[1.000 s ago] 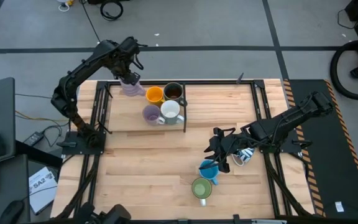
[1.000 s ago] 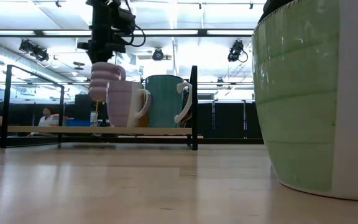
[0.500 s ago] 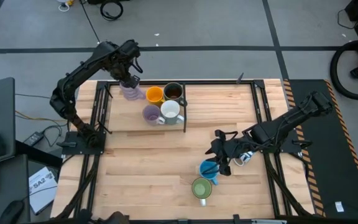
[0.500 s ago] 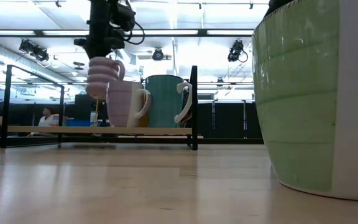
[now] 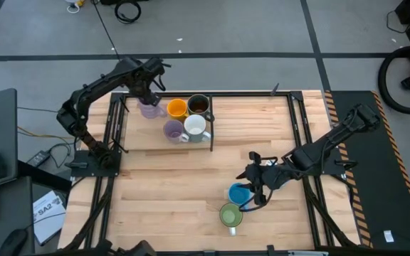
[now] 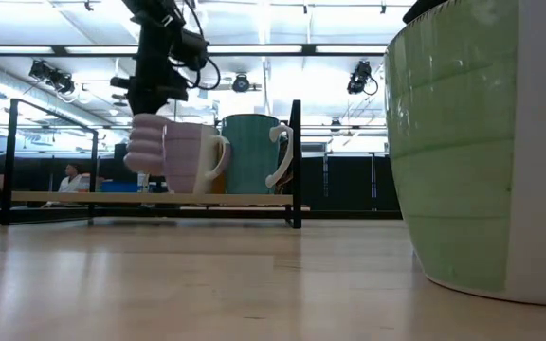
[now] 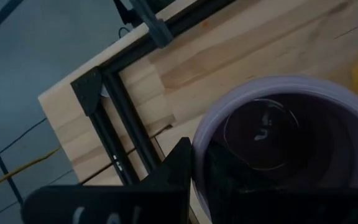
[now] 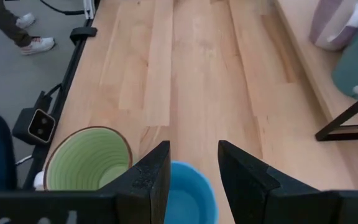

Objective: Place coffee mugs
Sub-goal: Put the purple mug on the shelf

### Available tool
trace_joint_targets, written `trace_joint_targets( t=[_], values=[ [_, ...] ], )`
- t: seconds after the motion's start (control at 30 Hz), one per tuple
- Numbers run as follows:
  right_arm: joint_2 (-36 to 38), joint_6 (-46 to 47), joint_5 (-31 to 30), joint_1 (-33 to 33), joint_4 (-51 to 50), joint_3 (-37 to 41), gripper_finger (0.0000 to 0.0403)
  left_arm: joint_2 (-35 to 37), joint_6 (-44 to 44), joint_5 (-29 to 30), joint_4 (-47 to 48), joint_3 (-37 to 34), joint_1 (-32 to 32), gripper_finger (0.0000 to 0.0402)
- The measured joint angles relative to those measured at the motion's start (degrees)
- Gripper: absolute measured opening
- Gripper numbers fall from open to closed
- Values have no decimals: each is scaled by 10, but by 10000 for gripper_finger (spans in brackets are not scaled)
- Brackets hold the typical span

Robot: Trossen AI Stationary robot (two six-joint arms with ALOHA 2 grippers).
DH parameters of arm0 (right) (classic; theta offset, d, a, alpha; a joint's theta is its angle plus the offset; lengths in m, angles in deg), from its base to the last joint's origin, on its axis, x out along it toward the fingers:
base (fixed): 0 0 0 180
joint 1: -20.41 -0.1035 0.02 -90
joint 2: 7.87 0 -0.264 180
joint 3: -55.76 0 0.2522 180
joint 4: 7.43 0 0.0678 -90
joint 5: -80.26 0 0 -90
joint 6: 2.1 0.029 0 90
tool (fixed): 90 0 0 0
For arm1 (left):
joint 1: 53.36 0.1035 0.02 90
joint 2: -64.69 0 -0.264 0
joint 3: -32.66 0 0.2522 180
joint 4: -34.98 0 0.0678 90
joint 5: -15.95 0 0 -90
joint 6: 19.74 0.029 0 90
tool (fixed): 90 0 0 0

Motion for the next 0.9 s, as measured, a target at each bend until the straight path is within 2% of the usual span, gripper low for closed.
trace_joint_targets(
  t=[0.2, 0.47, 0.77, 0.9],
  values=[
    [0, 0, -51, -18, 1, 0, 140, 0, -26, 0, -8, -32, -1, 29],
    [0, 7, -58, -23, 3, 0, 140, -1, -47, -30, -41, -79, -3, 29],
    [0, 15, -67, -23, 3, 0, 140, -1, -47, -30, -59, -86, -3, 31],
    [0, 16, -68, -23, 3, 0, 140, -1, -43, -31, -67, -86, -3, 45]
  ],
)
